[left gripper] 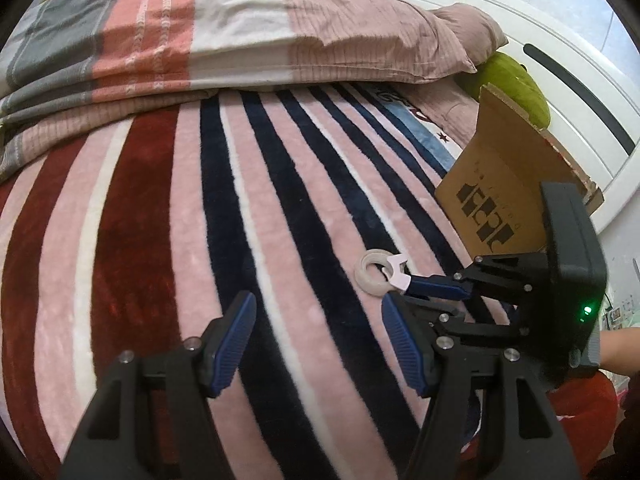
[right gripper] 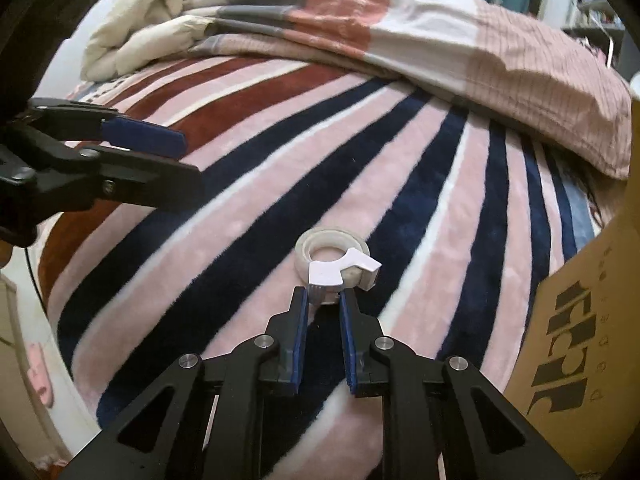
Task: Organize rigid objects
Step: 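Move the right gripper to the white tape roll and grasp it, then lower the tape roll into the box and open the right gripper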
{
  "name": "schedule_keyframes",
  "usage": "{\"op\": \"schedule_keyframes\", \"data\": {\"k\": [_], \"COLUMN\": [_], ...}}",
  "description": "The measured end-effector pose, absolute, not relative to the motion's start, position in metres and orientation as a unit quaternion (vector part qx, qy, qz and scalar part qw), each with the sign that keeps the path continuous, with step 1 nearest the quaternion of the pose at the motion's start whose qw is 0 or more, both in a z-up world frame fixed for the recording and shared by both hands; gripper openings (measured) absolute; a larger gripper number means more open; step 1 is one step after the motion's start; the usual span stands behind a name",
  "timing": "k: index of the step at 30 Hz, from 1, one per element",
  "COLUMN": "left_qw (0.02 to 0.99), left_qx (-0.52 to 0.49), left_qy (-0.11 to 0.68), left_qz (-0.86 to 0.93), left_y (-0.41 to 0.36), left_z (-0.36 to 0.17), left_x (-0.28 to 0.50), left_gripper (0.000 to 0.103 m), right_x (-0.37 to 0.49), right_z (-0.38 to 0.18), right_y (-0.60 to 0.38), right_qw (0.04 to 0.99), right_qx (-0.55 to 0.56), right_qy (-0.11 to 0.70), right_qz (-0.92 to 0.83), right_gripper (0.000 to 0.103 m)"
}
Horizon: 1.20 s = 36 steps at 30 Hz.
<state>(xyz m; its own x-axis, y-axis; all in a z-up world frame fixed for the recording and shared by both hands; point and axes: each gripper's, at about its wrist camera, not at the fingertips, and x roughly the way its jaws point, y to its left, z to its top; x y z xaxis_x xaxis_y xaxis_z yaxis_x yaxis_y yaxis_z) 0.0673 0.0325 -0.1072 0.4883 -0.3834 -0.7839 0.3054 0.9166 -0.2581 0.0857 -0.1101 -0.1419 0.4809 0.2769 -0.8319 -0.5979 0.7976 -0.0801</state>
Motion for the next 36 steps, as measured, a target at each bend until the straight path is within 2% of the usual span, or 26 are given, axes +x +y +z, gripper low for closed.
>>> {"op": "schedule_keyframes", "data": {"k": [1, 2, 3, 4, 5, 6, 11, 13, 19, 26, 28, 29, 32, 36], "left_qw": [0.861, 0.861, 0.861, 0.861, 0.86, 0.86, 0.858, 0.858, 0.854, 0.846, 0.845, 0.847, 0.855, 0.857], "left_qx": [-0.042, -0.042, -0.041, -0.04, -0.041, -0.041, -0.041, -0.042, -0.052, -0.062, -0.058, -0.056, -0.039, -0.021], "left_qy": [0.465, 0.466, 0.467, 0.468, 0.469, 0.47, 0.474, 0.475, 0.474, 0.439, 0.427, 0.419, 0.397, 0.38], "left_qz": [-0.2, -0.199, -0.198, -0.196, -0.195, -0.194, -0.191, -0.191, -0.21, -0.296, -0.316, -0.323, -0.331, -0.348], "left_y": [0.033, 0.033, 0.034, 0.034, 0.035, 0.036, 0.037, 0.037, 0.03, -0.004, -0.015, -0.022, -0.039, -0.069], "left_z": [-0.107, -0.107, -0.107, -0.108, -0.109, -0.11, -0.112, -0.112, -0.106, -0.064, -0.05, -0.043, -0.019, 0.002], "left_x": [0.067, 0.067, 0.066, 0.066, 0.066, 0.066, 0.066, 0.066, 0.07, 0.069, 0.068, 0.068, 0.072, 0.08], "left_gripper": [0.062, 0.062, 0.062, 0.062, 0.062, 0.062, 0.062, 0.062, 0.062, 0.062, 0.057, 0.05, 0.043, 0.043], "right_x": [0.086, 0.089, 0.091, 0.093, 0.096, 0.099, 0.114, 0.116, 0.102, 0.062, 0.054, 0.051, 0.048, 0.05], "right_z": [-0.143, -0.145, -0.145, -0.145, -0.145, -0.145, -0.15, -0.15, -0.137, -0.08, -0.061, -0.053, -0.029, -0.006], "right_y": [-0.111, -0.112, -0.113, -0.115, -0.117, -0.118, -0.118, -0.117, -0.115, -0.111, -0.114, -0.116, -0.126, -0.149], "right_qw": [0.841, 0.839, 0.84, 0.843, 0.848, 0.851, 0.85, 0.848, 0.853, 0.865, 0.873, 0.876, 0.89, 0.907], "right_qx": [-0.179, -0.177, -0.175, -0.172, -0.172, -0.173, -0.164, -0.161, -0.166, -0.161, -0.153, -0.151, -0.148, -0.146], "right_qy": [0.441, 0.448, 0.45, 0.448, 0.443, 0.438, 0.427, 0.425, 0.406, 0.354, 0.335, 0.327, 0.305, 0.281], "right_qz": [0.258, 0.254, 0.249, 0.244, 0.237, 0.233, 0.261, 0.273, 0.283, 0.317, 0.32, 0.32, 0.304, 0.278], "right_gripper": [0.012, 0.019, 0.033, 0.04, 0.052, 0.054, 0.053, 0.035, 0.035, 0.035, 0.035, 0.035, 0.035, 0.035]}}
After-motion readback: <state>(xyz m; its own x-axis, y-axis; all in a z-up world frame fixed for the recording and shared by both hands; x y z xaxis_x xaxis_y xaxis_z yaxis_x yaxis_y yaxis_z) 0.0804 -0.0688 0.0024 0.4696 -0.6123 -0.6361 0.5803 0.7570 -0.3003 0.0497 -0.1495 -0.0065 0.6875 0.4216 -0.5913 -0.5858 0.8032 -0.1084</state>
